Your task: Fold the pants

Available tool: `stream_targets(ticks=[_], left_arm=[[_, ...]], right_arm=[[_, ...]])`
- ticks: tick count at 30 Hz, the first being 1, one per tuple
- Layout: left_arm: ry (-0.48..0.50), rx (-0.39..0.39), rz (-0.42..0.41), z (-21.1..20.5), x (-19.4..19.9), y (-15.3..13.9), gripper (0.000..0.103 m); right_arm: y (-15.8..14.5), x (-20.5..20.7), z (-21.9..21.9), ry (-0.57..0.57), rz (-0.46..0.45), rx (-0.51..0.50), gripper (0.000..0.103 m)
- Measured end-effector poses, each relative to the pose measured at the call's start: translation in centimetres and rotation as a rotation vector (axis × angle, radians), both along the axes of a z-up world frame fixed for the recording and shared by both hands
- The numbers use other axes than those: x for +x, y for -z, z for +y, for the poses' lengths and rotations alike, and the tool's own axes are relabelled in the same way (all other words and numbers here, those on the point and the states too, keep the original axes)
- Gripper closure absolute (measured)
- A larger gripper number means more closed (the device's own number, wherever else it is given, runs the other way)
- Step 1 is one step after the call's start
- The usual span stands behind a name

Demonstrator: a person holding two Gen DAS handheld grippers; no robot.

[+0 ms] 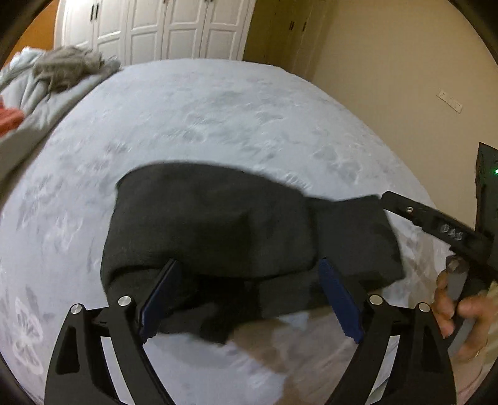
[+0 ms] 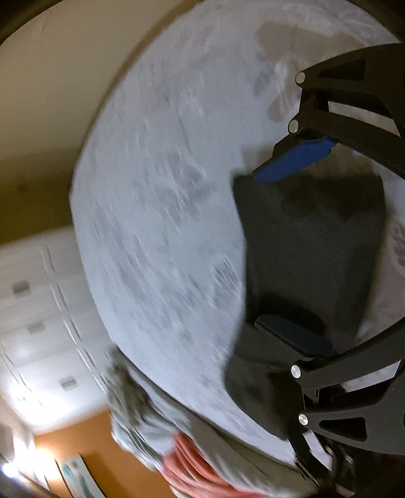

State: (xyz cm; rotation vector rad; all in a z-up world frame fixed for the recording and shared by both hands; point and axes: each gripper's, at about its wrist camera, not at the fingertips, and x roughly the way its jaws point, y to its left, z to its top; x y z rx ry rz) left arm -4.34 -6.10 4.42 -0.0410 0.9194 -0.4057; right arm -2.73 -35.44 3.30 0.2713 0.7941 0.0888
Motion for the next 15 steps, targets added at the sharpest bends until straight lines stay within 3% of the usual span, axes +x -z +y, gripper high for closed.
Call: stream_targets(ticks=[5,9,11,15], left_arm=[[-0.009,-0.003,-0.043,3.9,-0.1,0.4,0.015],[-0.131,-0.042,-0.086,7.5,0.5,0.9,0.015],[-0.168,-0.123,-0.050,9.9,1.2,1.2,0.015],[-0.071,-0.290,-0.003,12.8,1.4,1.0,0.013]], right_arm=[[2.4,2.2,3.3,-0.128,0.100,0.095,0.018],[3.4,3.8,6.3,-0.175,0.135,0.155,0.018],[3.8,4.5,8.1,-0.225,0.147,0.209,0.018],[5.1,5.7,11.5,-0.299,0.198,0.212,0.018]])
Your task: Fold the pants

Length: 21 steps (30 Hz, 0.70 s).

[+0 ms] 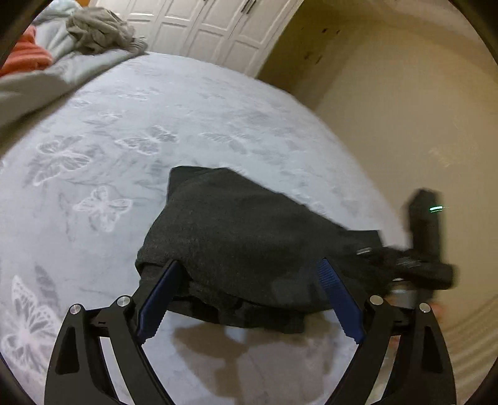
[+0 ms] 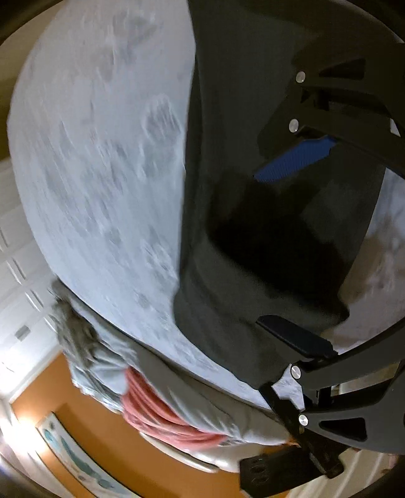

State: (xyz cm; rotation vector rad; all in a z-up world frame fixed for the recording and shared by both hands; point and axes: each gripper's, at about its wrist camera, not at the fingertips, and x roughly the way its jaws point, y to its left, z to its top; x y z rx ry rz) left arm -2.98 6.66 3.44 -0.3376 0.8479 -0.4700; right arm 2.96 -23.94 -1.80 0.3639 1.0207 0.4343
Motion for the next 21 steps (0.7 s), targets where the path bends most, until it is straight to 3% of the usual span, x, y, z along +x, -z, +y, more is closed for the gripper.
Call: stream_targets(ticks=[3,4,5,6,7,8,12,14,15,17,18,19,20,21], left_arm=[[0.056,-0.093,-0.027,1.5,-0.5,-1.0,0.012],[0.087,-0.151,-0.034,2.1,-0.7,-1.5,0.012],[0.090,-0.187,-0.049,2.8,-1.1,-2.0,0.011],[0.075,-0.214,-0.071,3.4,-1.3,-2.4,0.011],[0.048,-0.226,-0.100,4.2,-1.6,-2.9,0.011],[0.023,-0.226,-0.122,4.8,-1.8,-3.2,0.011],[-0.043,-0.238,-0.143,6.8,-1.8,-3.6,0.010],[-0.065,-0.221,-0.135,6.9,-1.6,-3.3,0.010],[-0.077,-0.197,-0.125,6.8,-1.3,-3.0,0.010],[-0.092,-0.117,-0.094,5.7,-0.8,-2.3,0.011],[-0.093,-0.089,-0.080,5.5,-0.6,-1.9,0.011],[-0.093,-0.049,-0.057,4.7,-0.3,-1.3,0.011],[-0.089,-0.030,-0.045,4.4,-0.4,-0.9,0.010],[-0.085,-0.013,-0.022,3.9,-0.2,-0.3,0.011]], right_arm=[[1.2,0.4,1.6,0.001,0.027,0.022,0.017],[1.3,0.3,2.1,0.009,0.016,0.042,0.032],[1.3,0.4,2.6,0.004,0.015,0.031,0.060],[0.9,0.4,3.4,-0.025,0.017,0.036,0.082],[0.0,0.4,4.0,-0.038,0.009,0.056,0.090],[-1.2,0.4,4.4,-0.042,-0.013,0.048,0.090],[-11.0,-1.0,6.6,-0.070,-0.232,-0.077,0.091],[-13.8,-1.1,6.9,-0.044,-0.289,-0.179,0.085],[-13.9,-0.7,6.7,-0.018,-0.289,-0.275,0.080],[-11.5,0.6,5.8,0.049,-0.229,-0.435,0.044],[-8.6,1.0,4.7,0.090,-0.155,-0.514,0.044],[-7.1,0.9,3.8,0.100,-0.115,-0.528,0.045],[-5.5,0.6,2.7,0.116,-0.073,-0.516,0.045],[-3.9,0.1,1.3,0.135,-0.022,-0.442,0.045]])
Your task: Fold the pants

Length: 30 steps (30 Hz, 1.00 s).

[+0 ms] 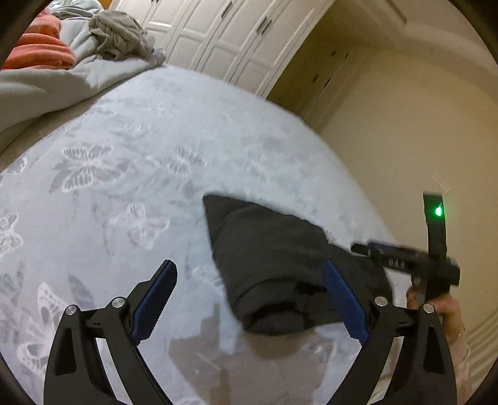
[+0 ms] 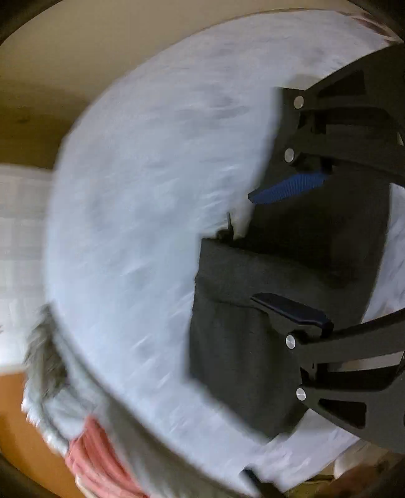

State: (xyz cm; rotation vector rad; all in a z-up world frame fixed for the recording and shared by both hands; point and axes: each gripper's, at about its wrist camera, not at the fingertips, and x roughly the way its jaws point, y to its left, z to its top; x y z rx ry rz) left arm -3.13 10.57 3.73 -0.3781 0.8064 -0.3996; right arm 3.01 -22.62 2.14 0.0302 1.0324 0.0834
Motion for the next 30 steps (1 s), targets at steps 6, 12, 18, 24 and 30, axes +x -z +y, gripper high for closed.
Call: stream_targets(ticks=[6,12,18,24,30], left_arm=[[0.025,0.101,0.023,-2.1,0.1,1.8,0.011],[0.037,0.178,-0.020,-3.8,-0.5,2.0,0.011],[0.072,0.071,-0.083,-3.1,-1.2,0.6,0.010],[0.122,0.031,-0.041,-4.3,-0.8,1.1,0.010],[0.156,-0.018,0.080,-7.3,0.8,2.5,0.010]], right_arm=[[3.8,-0.4,-2.6,0.050,0.066,0.331,0.030],[5.0,1.0,0.9,0.033,0.064,0.362,0.067],[-4.6,-2.0,-0.7,-0.027,-0.153,0.308,0.089],[-6.6,-6.7,-9.0,0.138,-0.206,-0.013,0.085],[1.3,-7.6,-14.8,0.287,-0.075,0.057,0.059]])
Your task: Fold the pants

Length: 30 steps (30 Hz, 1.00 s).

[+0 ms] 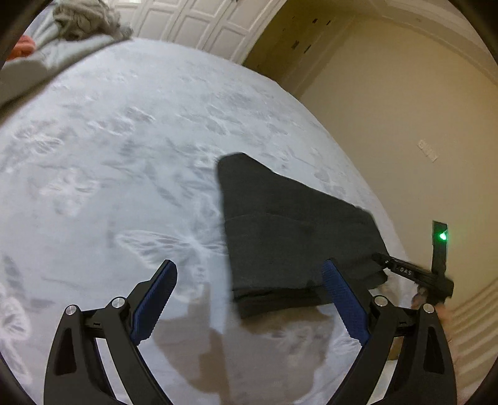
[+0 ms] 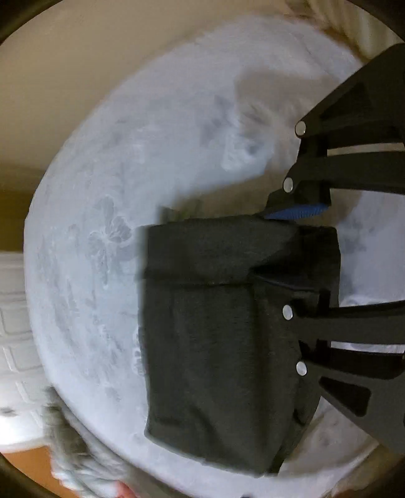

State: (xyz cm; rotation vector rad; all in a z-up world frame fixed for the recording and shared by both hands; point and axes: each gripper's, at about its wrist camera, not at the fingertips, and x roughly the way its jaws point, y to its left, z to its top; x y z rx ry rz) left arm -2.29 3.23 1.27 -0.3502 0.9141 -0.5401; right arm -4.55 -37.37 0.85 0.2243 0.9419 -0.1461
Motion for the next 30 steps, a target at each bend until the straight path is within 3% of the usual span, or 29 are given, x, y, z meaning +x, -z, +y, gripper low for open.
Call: stream_targets(ticks=[2,5,9,11,12,13,14,16,18,20,23,24,26,28,30], left_arm=[[-0.025,-0.018,0.046,-0.7,1.1,0.4,0.010],[-0.056,-0.044,0.160,-1.7,3.3,2.1,0.010],[-0.038,-0.075,0.297,-3.8,5.6,4.6,0.011],[-0.022,-0.119,0.355,-4.9,6.4,6.3,0.014],[-0.036,-0.110,0.330,-5.2,6.5,6.2,0.019],[-0.034,-0.082,0.305,-5.5,6.4,5.9,0.053],[-0.034,-0.029,0.289,-5.8,6.4,5.5,0.078],[-0.037,-0.035,0.251,-5.0,6.1,3.9,0.091],[-0.041,-0.068,0.230,-3.2,5.4,1.9,0.095],[-0.071,-0.049,0.166,-0.7,3.4,-1.0,0.103],[-0.132,0.086,0.100,1.8,0.8,-2.4,0.103],[-0.131,0.120,0.118,2.1,0.4,-1.6,0.098],[-0.096,0.118,0.226,2.2,0.3,1.4,0.078],[-0.085,0.071,0.287,1.8,0.1,3.8,0.073],[-0.071,0.047,0.290,0.5,0.0,4.6,0.062]], right_arm=[[-1.6,-0.8,-1.0,0.008,-0.085,0.070,0.032],[-1.6,-0.7,-2.1,-0.015,-0.094,0.107,0.020],[3.5,0.9,-3.1,-0.030,0.029,0.279,0.016],[5.3,0.5,-3.2,-0.004,0.021,0.347,0.015],[5.2,0.5,-2.6,-0.007,-0.013,0.322,0.017],[4.8,0.7,-1.9,-0.028,-0.015,0.301,0.043],[4.5,1.2,-1.2,-0.050,-0.013,0.309,0.059],[2.5,1.5,0.7,-0.070,-0.025,0.222,0.073],[-0.6,0.7,2.2,-0.127,-0.088,0.212,0.076],[-3.1,-0.4,3.3,-0.171,-0.127,0.208,0.075],[-2.6,-1.5,4.3,-0.214,-0.097,0.157,0.067],[-1.0,-1.5,4.2,-0.207,-0.043,0.119,0.064],[2.8,-1.0,3.1,-0.159,0.085,0.081,0.043],[4.0,-1.4,1.1,-0.141,0.068,0.205,0.036],[4.2,-1.4,-0.5,-0.138,0.057,0.329,0.032]])
